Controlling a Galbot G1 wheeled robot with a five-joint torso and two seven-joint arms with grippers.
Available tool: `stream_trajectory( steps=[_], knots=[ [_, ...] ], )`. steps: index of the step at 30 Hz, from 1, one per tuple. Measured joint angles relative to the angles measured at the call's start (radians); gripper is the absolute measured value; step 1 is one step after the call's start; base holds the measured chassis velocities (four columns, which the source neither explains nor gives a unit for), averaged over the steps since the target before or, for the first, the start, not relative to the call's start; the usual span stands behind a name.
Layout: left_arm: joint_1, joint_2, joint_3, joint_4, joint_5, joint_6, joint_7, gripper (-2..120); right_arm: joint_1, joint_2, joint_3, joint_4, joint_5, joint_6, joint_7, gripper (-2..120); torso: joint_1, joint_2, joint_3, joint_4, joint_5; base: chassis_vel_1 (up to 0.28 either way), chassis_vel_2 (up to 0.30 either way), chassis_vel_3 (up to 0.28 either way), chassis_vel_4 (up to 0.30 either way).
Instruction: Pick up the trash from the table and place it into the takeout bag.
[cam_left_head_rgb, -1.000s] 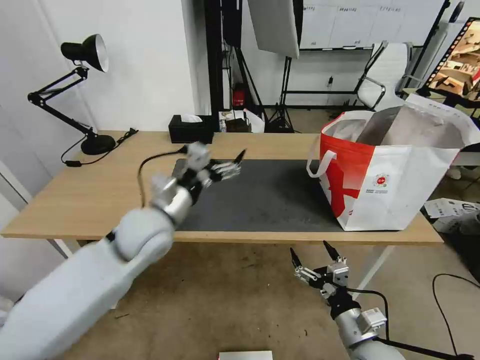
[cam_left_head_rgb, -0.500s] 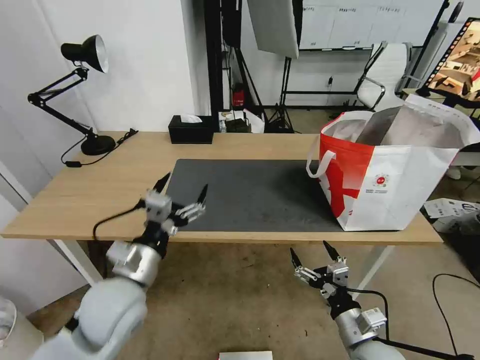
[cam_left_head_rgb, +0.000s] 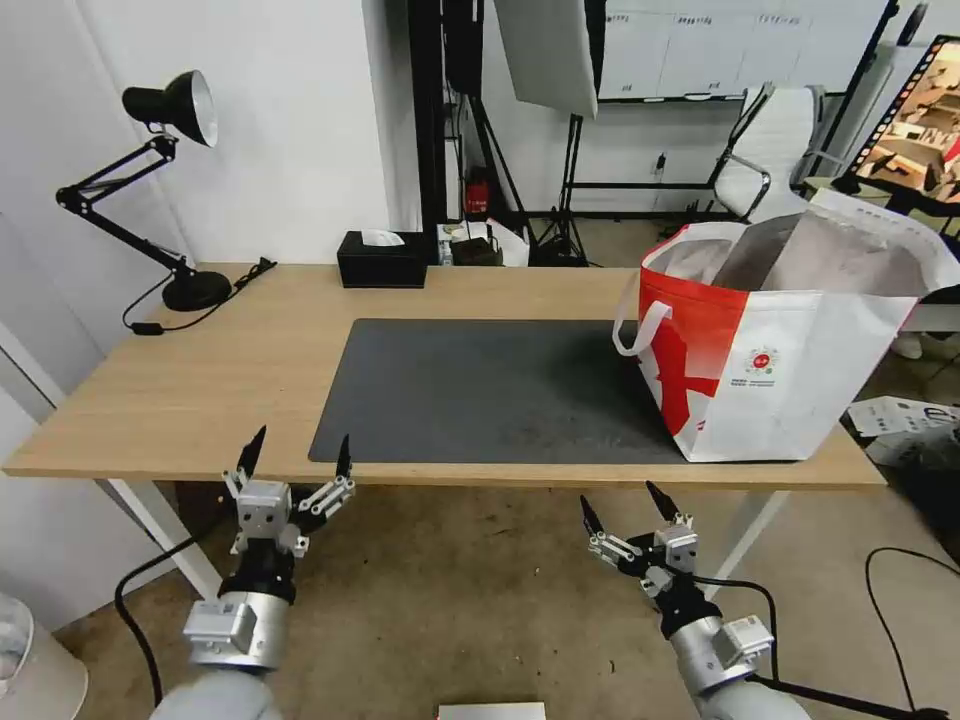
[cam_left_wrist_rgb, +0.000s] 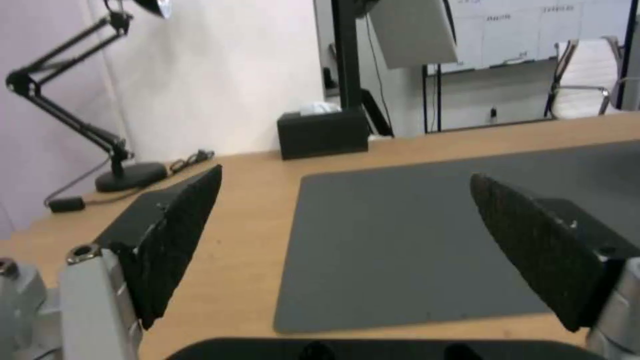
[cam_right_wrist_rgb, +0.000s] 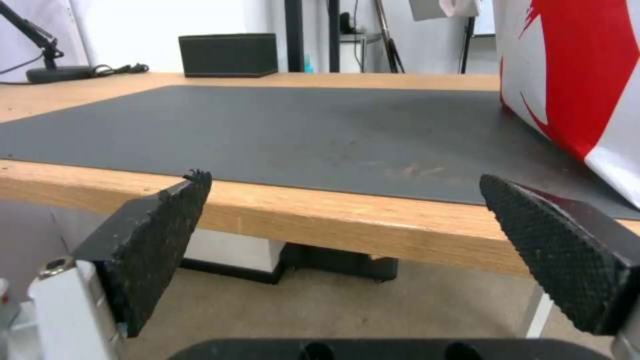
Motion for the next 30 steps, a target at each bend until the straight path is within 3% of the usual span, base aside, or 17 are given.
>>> stream_trajectory(
  steps=[10,30],
  knots=[
    [0.041,-0.024,0.0,0.041,0.007,0.007,-0.004,100,0.0,0.0,0.0,0.0,0.0,0.0,0.0,100,0.0,0.0,0.0,0.0002,0.0,0.0,0.0,0.0,0.0],
    [0.04,-0.017,-0.003,0.04,-0.002,0.059,0.0,100,0.0,0.0,0.0,0.0,0.0,0.0,0.0,100,0.0,0.0,0.0,0.0002,0.0,0.0,0.0,0.0,0.0]
  ],
)
